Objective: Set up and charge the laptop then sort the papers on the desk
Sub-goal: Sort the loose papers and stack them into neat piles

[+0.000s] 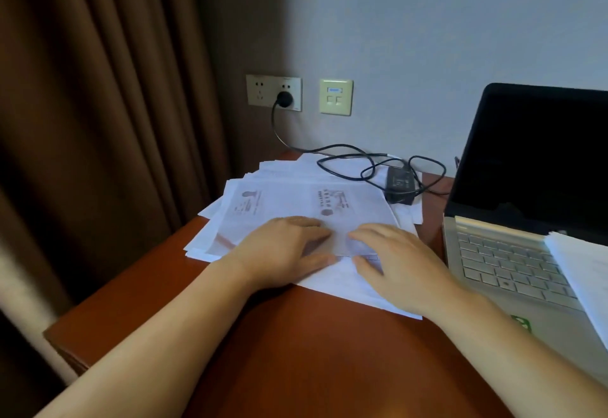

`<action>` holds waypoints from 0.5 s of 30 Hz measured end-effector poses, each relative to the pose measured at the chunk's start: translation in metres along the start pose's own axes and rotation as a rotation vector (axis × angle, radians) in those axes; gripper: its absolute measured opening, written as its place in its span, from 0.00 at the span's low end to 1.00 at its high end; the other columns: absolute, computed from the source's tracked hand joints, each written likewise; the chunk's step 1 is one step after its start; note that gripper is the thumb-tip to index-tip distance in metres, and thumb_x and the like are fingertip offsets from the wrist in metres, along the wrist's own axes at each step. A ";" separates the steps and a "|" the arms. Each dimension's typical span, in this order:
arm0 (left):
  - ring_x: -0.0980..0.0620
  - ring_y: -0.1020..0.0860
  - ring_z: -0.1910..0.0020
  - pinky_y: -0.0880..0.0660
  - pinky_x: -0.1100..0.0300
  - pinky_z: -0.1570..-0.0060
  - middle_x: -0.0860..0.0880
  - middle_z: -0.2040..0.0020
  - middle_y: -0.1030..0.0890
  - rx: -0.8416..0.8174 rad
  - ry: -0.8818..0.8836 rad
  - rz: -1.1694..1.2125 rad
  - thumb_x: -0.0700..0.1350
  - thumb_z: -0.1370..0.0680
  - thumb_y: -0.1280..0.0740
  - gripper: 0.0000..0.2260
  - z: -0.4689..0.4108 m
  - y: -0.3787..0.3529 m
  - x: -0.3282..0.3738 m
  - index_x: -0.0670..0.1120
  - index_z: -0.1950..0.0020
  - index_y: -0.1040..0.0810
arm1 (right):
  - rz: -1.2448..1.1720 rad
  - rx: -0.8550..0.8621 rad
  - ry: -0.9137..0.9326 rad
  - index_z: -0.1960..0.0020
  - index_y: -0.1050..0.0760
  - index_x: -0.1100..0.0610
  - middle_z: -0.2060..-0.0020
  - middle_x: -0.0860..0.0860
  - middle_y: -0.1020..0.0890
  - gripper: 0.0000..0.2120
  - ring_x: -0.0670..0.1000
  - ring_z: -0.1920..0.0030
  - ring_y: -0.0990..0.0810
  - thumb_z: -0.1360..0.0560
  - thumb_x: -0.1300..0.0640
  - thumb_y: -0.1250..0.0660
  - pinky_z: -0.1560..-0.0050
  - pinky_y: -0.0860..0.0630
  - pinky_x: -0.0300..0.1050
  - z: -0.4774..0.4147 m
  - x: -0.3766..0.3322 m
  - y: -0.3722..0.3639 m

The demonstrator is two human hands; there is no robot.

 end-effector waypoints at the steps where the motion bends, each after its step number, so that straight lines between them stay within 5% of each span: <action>1: 0.52 0.25 0.35 0.29 0.57 0.34 0.54 0.32 0.21 0.039 -0.055 -0.004 0.63 0.18 0.40 0.21 0.000 0.002 0.003 0.53 0.31 0.22 | 0.017 0.016 0.006 0.30 0.29 0.47 0.34 0.42 0.26 0.19 0.48 0.34 0.28 0.19 0.46 0.40 0.35 0.32 0.44 0.000 -0.001 0.000; 5: 0.46 0.20 0.56 0.26 0.51 0.54 0.50 0.58 0.17 0.229 -0.197 -0.117 0.54 0.19 0.39 0.14 -0.005 0.000 0.005 0.50 0.52 0.16 | 0.111 0.073 -0.038 0.32 0.28 0.45 0.39 0.42 0.22 0.15 0.50 0.40 0.24 0.18 0.50 0.43 0.46 0.28 0.45 0.002 -0.002 0.005; 8: 0.45 0.23 0.50 0.30 0.51 0.52 0.50 0.52 0.18 0.543 -0.223 -0.200 0.47 0.21 0.31 0.06 -0.002 0.015 0.008 0.49 0.48 0.16 | 0.177 0.160 -0.089 0.32 0.30 0.45 0.48 0.46 0.18 0.17 0.55 0.50 0.19 0.19 0.58 0.42 0.57 0.26 0.48 0.001 -0.002 0.009; 11: 0.44 0.26 0.53 0.33 0.52 0.54 0.47 0.52 0.22 0.745 -0.202 -0.230 0.48 0.24 0.26 0.09 0.006 0.028 0.015 0.48 0.46 0.19 | 0.177 0.286 -0.162 0.30 0.33 0.47 0.68 0.49 0.24 0.23 0.62 0.65 0.21 0.22 0.62 0.38 0.69 0.33 0.47 0.000 0.000 0.013; 13: 0.46 0.25 0.55 0.28 0.52 0.55 0.50 0.54 0.21 0.616 -0.260 -0.143 0.55 0.24 0.27 0.11 0.008 0.024 0.016 0.48 0.49 0.18 | 0.137 0.363 -0.220 0.32 0.35 0.49 0.71 0.50 0.27 0.22 0.63 0.69 0.24 0.23 0.64 0.38 0.71 0.35 0.47 -0.001 0.004 0.017; 15: 0.49 0.23 0.44 0.25 0.50 0.42 0.51 0.43 0.19 0.304 -0.164 -0.053 0.63 0.23 0.31 0.19 0.006 0.012 0.013 0.52 0.41 0.17 | 0.085 0.496 -0.217 0.37 0.34 0.53 0.71 0.49 0.29 0.19 0.61 0.74 0.29 0.25 0.67 0.37 0.74 0.37 0.45 0.000 0.004 0.021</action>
Point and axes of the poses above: each hand's wrist, its own z-axis away from the middle knuckle, its own y-axis out of the back of the hand, x = y × z, the point moved 3 cm from there along -z, towards the middle knuckle
